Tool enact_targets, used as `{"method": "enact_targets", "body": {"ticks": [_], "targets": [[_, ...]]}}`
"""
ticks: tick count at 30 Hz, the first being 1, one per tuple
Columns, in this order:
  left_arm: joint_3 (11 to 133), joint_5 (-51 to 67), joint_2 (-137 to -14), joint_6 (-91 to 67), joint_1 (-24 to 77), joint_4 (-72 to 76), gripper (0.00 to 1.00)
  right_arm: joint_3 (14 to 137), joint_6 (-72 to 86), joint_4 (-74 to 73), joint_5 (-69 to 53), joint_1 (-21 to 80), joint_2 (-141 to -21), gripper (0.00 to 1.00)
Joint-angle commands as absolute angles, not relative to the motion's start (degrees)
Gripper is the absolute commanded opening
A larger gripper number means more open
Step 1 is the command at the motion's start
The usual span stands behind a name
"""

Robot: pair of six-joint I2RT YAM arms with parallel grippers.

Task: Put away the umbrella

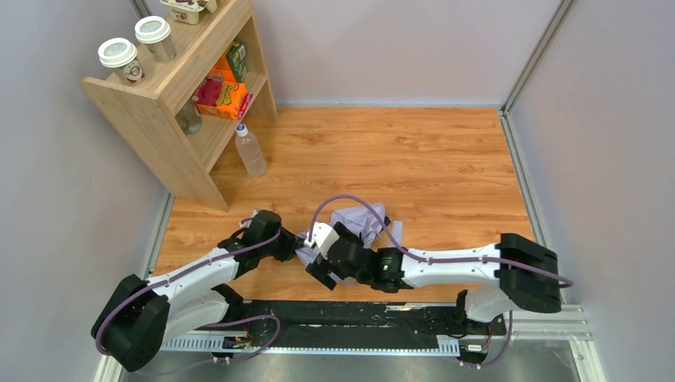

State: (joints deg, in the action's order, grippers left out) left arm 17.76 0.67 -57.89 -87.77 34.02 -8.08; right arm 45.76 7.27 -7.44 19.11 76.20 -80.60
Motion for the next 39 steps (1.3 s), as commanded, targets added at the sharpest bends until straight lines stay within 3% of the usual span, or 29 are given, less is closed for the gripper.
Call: {"method": "enact_targets", "body": {"ticks": [1,4,9,10,11,12,18,19,20,21,23,28,32,39], "targets": [[17.9,-0.4,-60.2,-89.6,33.9,-15.4,0.0,48.7,-3.6,6.6,22.5,77.6,-87.3,0.99],[18.5,-0.4,-60.6,-89.3,33.9,-15.5,0.0,53.3,-4.9,5.6,24.3,77.7,-95.5,0.96],[19.6,-0.4,-60.2,-88.8,34.0,-17.3,0.0,59.4,1.5,0.3,42.0,77.5,-107.4,0.83],[19.9,-0.4,-60.2,-88.5,34.1,-18.1,0.0,59.7,4.0,-3.2,44.2,77.3,-109.1,0.74],[20.0,-0.4,-60.2,-88.4,34.0,-18.4,0.0,59.9,8.0,-6.9,45.7,77.2,-109.9,0.55],[20.2,-0.4,-60.0,-88.2,33.9,-19.0,0.0,59.2,12.3,-8.9,45.4,76.9,-110.1,0.42],[20.0,-1.5,-58.8,-84.6,34.0,-14.4,0.0,49.1,27.7,-6.6,34.0,76.0,-109.1,0.0],[19.7,-1.5,-58.5,-83.9,33.9,-11.6,0.03,46.8,27.5,-3.9,31.1,76.0,-108.5,0.0],[19.3,-1.8,-57.4,-82.7,34.0,-10.8,0.25,44.1,26.6,-0.6,27.1,75.6,-107.3,0.0],[19.1,-2.7,-56.9,-82.2,33.9,-9.6,0.54,41.6,26.3,5.3,23.9,75.3,-105.8,0.0],[18.6,-5.4,-53.3,-80.2,33.9,-8.4,0.74,35.5,26.2,13.9,14.4,73.1,-103.2,0.0],[18.6,-10.5,-39.0,-71.3,33.0,-8.2,0.75,25.8,31.5,32.5,-11.4,62.6,-102.0,0.0],[17.6,-6.9,-34.6,-70.0,31.9,-7.2,0.75,24.0,40.2,47.3,-31.3,54.1,-109.8,0.0],[10.4,4.7,-41.8,-75.8,31.9,12.6,0.76,24.5,53.4,61.7,-41.0,46.3,-123.6,0.0]]}}
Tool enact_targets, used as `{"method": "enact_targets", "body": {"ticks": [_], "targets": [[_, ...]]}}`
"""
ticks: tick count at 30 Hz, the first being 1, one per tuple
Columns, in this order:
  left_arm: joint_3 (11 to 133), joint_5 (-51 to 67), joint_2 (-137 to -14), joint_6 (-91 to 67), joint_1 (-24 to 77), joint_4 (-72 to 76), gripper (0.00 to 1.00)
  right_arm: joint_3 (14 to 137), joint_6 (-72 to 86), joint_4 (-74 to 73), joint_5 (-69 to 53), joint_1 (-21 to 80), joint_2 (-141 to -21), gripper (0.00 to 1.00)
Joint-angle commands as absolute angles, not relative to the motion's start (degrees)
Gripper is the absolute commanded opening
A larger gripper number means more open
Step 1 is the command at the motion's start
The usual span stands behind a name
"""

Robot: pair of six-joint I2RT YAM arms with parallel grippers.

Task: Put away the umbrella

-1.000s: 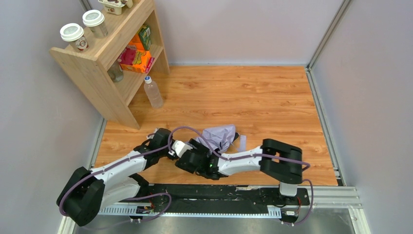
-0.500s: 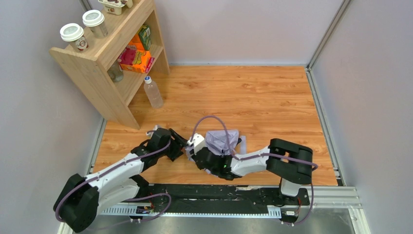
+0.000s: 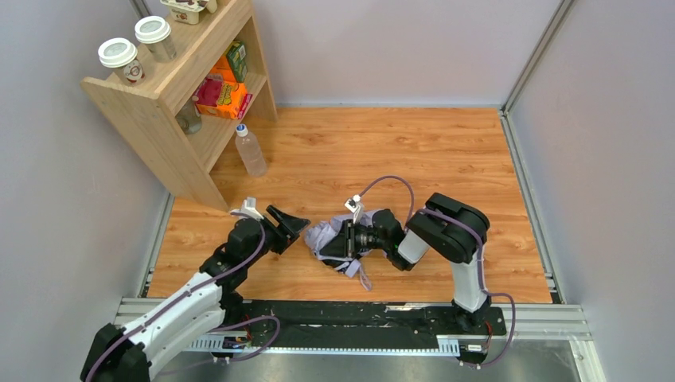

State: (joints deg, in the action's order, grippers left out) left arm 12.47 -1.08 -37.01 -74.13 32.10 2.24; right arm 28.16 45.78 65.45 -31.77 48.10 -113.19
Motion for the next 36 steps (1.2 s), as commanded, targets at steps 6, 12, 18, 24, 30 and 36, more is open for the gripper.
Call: {"method": "enact_targets", "body": {"ticks": [6,12,18,24,30,36], "targets": [[7.8,4.6,-52.6,-82.1,33.8,22.6,0.77,25.7,57.5,65.6,-41.8,43.8,-128.1,0.0],[7.2,0.8,-61.5,-88.7,36.6,27.9,0.77,26.7,57.3,63.4,-41.5,43.8,-126.8,0.0],[9.1,-1.5,-73.3,-94.7,39.1,31.5,0.77,29.0,55.7,59.6,-42.3,43.9,-126.4,0.0],[10.8,-0.4,-86.4,-96.1,39.8,34.2,0.78,31.6,50.3,50.6,-44.2,45.3,-123.9,0.0],[4.8,-2.4,-96.8,-96.2,40.0,50.5,0.33,33.7,46.4,45.8,-48.5,46.8,-122.4,0.0],[5.5,-3.1,-97.7,-93.9,41.2,50.6,0.0,36.3,43.2,38.1,-48.3,47.9,-119.9,0.0]]}}
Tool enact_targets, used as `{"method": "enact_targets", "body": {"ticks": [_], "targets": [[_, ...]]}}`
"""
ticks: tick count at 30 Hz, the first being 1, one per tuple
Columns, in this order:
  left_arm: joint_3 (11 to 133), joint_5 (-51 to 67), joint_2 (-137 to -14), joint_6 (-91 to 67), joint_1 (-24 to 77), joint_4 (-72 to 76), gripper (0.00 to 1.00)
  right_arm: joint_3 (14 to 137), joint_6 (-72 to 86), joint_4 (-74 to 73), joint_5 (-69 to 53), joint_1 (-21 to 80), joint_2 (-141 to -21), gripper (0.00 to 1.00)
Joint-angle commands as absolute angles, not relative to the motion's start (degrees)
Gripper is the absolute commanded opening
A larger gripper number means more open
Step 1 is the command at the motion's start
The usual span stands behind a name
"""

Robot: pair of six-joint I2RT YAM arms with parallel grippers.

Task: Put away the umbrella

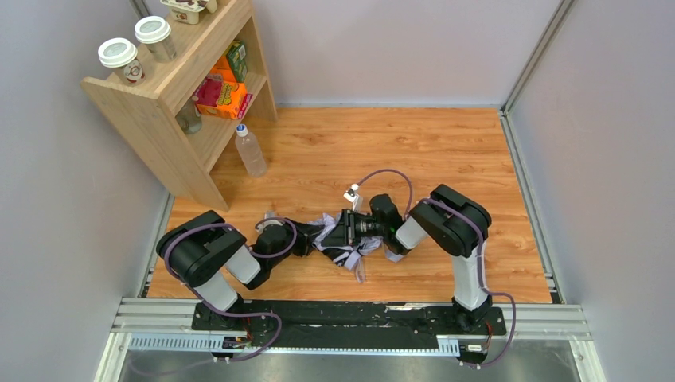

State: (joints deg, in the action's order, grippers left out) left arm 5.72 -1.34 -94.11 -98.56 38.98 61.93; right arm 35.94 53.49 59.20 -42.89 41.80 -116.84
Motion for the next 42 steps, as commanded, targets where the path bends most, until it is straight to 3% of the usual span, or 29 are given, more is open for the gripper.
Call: {"method": "enact_targets", "body": {"ticks": [1,4,7,10,11,14,18,23,27,31,34,35,38,42], "targets": [[5.5,-3.3,-97.3,-93.7,41.4,50.5,0.0,36.9,42.3,35.2,-47.7,47.9,-118.7,0.01],[5.0,-3.7,-95.9,-93.3,41.5,48.4,0.0,40.7,36.1,16.5,-42.6,48.1,-110.9,0.14],[4.6,-3.4,-94.6,-93.3,41.5,47.2,0.0,46.1,29.3,-3.4,-32.1,49.5,-101.6,0.48],[4.8,-2.8,-92.6,-93.1,41.6,45.2,0.0,53.3,23.7,-19.8,-18.0,52.5,-95.6,0.7],[5.0,-2.7,-92.0,-93.1,41.6,43.5,0.0,55.1,22.8,-23.4,-12.5,53.7,-94.0,0.82],[6.3,-2.3,-88.9,-92.5,41.7,39.3,0.0,59.4,20.9,-30.9,7.5,59.3,-90.5,0.95],[9.1,-2.5,-83.2,-89.8,41.7,28.8,0.0,58.2,20.7,-28.7,25.1,67.7,-87.1,1.0],[11.2,-4.6,-75.8,-88.3,41.8,17.0,0.0,55.9,17.5,-19.1,36.9,75.3,-89.6,1.0],[12.3,-3.6,-75.3,-87.9,41.8,14.2,0.0,58.5,13.5,-14.3,36.2,77.4,-96.0,1.0],[14.1,-2.5,-75.4,-89.1,41.9,10.5,0.0,60.5,14.3,-14.2,37.6,78.7,-101.8,0.95],[15.8,-2.2,-75.0,-88.9,42.0,7.0,0.0,60.0,22.1,-17.5,43.7,79.0,-105.1,0.86],[16.1,-2.2,-74.5,-88.9,42.1,6.3,0.0,58.9,24.5,-17.4,44.5,79.1,-105.5,0.79],[17.2,-2.9,-73.8,-88.9,42.8,3.4,0.0,56.9,32.0,-19.6,48.8,80.2,-106.0,0.39],[16.8,-3.3,-73.7,-88.8,43.2,5.1,0.0,54.2,37.7,-20.5,48.8,81.0,-106.0,0.03]]}}
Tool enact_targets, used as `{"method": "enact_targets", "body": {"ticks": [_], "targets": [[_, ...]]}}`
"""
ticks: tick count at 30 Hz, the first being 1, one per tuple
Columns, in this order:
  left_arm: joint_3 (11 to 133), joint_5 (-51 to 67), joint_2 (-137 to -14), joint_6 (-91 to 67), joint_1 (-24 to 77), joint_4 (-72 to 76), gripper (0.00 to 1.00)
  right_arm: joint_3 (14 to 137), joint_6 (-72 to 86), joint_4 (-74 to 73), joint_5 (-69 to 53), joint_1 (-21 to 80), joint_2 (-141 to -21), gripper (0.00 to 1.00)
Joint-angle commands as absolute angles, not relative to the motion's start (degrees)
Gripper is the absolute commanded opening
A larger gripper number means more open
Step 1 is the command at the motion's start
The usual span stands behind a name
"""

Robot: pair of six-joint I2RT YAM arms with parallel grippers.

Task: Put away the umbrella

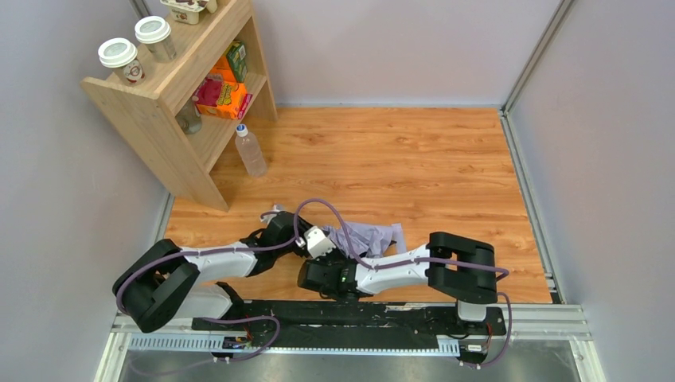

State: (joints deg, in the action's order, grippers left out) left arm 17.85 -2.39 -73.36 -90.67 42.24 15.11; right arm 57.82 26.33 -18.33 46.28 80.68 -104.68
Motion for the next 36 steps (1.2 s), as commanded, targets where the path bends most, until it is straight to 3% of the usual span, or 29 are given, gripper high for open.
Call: {"method": "enact_targets", "body": {"ticks": [1,3,4,5,6,7,8,14,20,24,30,36], "targets": [[16.7,-3.3,-73.7,-88.5,43.2,5.9,0.0,52.2,38.8,-19.1,47.5,81.0,-105.2,0.0],[16.8,-3.6,-73.5,-87.3,43.2,7.1,0.0,45.9,38.9,-10.3,43.1,80.9,-102.5,0.0],[17.0,-4.0,-72.7,-85.9,43.2,7.1,0.16,41.5,38.0,-4.5,39.7,80.9,-100.6,0.0],[17.1,-4.5,-71.9,-85.3,43.2,7.0,0.26,37.6,37.4,5.4,37.2,80.9,-98.9,0.0],[17.1,-5.7,-70.5,-84.0,43.2,6.9,0.47,33.4,36.9,12.0,33.6,80.6,-96.9,0.0],[17.1,-6.3,-69.4,-83.2,43.2,5.9,0.55,29.2,37.0,16.0,30.9,80.1,-95.5,0.0],[17.0,-8.3,-67.3,-83.0,43.2,5.3,0.75,27.2,36.6,19.7,28.4,79.4,-94.0,0.0],[16.0,-12.8,-52.9,-75.2,41.4,3.3,0.76,15.1,38.3,43.4,5.5,68.6,-94.0,0.0],[14.1,-4.9,-44.2,-71.7,36.7,6.1,0.77,14.0,46.8,67.3,-22.9,54.2,-110.8,0.0],[12.6,-3.5,-44.9,-72.7,36.7,8.2,0.77,17.9,52.5,78.0,-28.6,50.4,-123.5,0.0],[12.1,-4.3,-50.7,-78.4,36.7,7.7,0.78,22.5,50.7,70.5,-30.8,47.6,-125.3,0.0],[11.4,-0.4,-67.9,-81.8,37.2,23.6,0.78,25.4,48.3,62.8,-32.2,47.5,-122.7,0.0]]}}
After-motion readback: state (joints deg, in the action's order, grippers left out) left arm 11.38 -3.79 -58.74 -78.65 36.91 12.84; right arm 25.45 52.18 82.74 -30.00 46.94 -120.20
